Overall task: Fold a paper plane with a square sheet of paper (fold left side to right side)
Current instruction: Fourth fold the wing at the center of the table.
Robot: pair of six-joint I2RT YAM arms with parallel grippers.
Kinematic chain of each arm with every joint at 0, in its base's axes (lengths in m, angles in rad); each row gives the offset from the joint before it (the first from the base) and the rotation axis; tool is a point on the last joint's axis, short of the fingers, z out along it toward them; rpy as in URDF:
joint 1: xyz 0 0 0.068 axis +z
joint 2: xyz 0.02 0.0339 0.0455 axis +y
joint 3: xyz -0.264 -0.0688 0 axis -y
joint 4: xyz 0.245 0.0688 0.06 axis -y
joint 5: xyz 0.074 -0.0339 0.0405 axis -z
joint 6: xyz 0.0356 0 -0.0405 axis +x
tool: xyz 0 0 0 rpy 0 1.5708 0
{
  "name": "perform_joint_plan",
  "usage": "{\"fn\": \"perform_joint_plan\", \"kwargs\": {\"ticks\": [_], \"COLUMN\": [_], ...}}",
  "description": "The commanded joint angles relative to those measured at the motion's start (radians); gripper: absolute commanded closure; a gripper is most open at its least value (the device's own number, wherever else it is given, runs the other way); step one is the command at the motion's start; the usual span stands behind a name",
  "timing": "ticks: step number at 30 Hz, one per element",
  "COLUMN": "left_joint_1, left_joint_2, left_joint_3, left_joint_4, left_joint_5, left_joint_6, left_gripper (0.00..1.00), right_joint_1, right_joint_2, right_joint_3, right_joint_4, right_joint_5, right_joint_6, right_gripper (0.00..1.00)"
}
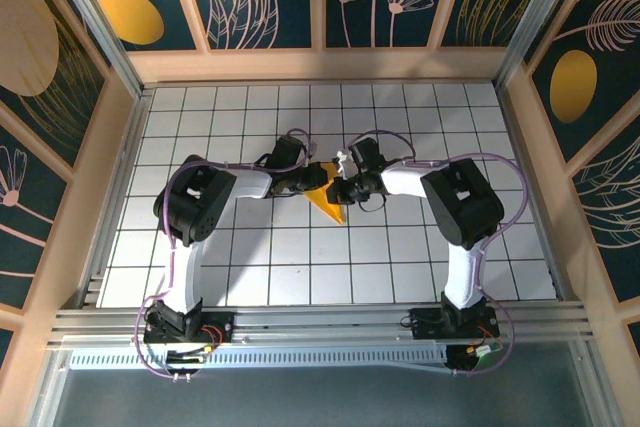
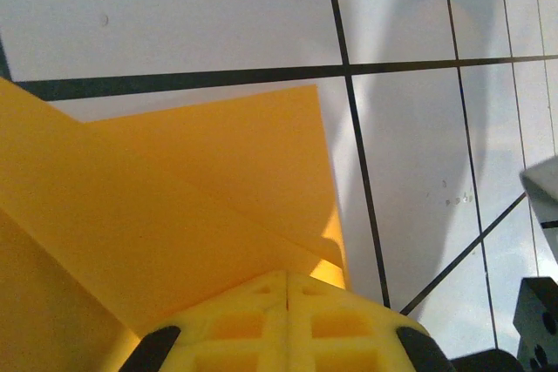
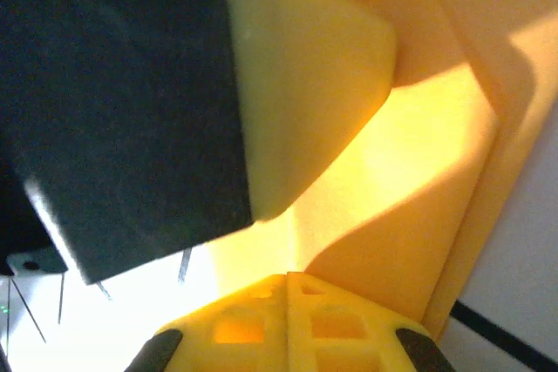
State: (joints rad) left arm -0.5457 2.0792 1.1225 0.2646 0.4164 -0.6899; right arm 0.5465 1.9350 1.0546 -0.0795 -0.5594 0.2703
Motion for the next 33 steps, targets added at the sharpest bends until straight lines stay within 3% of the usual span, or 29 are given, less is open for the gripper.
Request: {"fn": "perform_joint_plan", "kwargs": {"ticks": [1,33], "left_joint_1": [0.013,0.013], "left_joint_2": [0.057,0.072], "left_joint_3": [-0.02,-0.015], "left_joint_4": [-0.136,-0.137], "left_joint_5": [-0.105,-0.103], "left_joint_6": [-0.006,-0.009], "left_gripper": [1.0,1.0], "right_joint_1": [0.017,0.029], "right_joint_2": [-0.042,-0.181], "right_joint_3": [-0.051,-0.154], "right_joint_4": [-0.094,-0.097], "right_joint_5": [0.008,-0.026], "right_joint_6": [-0.022,0.016], "right_gripper": [1.0,1.0]}}
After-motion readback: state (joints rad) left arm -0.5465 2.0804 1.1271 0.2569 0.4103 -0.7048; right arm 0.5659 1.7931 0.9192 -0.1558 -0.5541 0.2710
